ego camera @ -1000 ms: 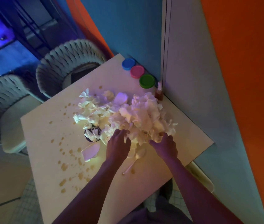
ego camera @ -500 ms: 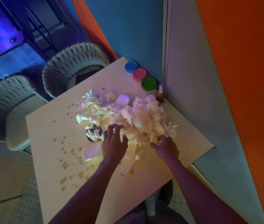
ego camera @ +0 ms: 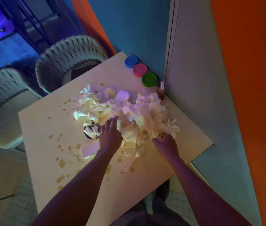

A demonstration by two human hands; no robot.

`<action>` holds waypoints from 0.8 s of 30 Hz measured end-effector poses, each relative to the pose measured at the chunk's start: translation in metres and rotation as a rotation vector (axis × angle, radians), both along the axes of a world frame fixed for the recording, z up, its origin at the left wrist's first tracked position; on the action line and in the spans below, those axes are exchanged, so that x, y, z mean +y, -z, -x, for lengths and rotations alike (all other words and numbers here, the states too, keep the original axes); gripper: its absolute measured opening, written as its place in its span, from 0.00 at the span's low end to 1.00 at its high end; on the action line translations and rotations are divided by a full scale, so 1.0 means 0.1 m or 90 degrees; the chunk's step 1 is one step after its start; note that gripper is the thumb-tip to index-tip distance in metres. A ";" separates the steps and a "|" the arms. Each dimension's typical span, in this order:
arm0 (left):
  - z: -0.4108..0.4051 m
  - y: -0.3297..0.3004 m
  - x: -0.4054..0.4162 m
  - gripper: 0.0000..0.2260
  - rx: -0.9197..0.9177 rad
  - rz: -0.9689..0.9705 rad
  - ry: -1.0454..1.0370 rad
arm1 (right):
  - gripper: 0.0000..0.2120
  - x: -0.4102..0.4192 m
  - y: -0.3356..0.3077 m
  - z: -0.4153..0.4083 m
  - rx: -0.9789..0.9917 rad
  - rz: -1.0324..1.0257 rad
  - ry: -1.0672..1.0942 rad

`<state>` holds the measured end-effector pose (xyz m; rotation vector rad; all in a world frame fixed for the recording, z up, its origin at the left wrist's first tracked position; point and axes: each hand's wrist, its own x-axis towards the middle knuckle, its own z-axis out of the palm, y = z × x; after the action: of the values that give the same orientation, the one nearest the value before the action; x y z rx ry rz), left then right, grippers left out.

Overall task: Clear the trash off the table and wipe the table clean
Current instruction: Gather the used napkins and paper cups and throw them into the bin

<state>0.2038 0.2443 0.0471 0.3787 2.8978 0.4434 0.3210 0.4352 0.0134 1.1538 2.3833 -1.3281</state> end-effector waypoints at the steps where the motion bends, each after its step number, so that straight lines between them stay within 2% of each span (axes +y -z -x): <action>1: 0.01 0.02 -0.02 0.31 0.002 -0.002 0.004 | 0.18 -0.01 -0.02 -0.01 0.016 0.022 0.012; 4: 0.07 0.05 -0.05 0.31 0.007 -0.022 0.009 | 0.12 -0.01 -0.15 0.00 0.040 0.066 0.052; 12: 0.17 0.07 -0.15 0.20 0.009 -0.069 0.000 | 0.13 -0.02 -0.26 0.07 0.078 0.114 0.109; 17: 0.17 -0.02 -0.25 0.15 0.049 -0.175 -0.032 | 0.02 -0.04 -0.34 0.15 0.088 0.138 0.137; 24: 0.13 -0.10 -0.47 0.19 0.114 -0.269 -0.142 | 0.15 -0.04 -0.36 0.28 0.171 0.072 0.157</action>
<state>0.1904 0.1975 0.0576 0.1565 3.0170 1.1196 0.2933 0.4316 0.0491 1.3469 2.3589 -1.7759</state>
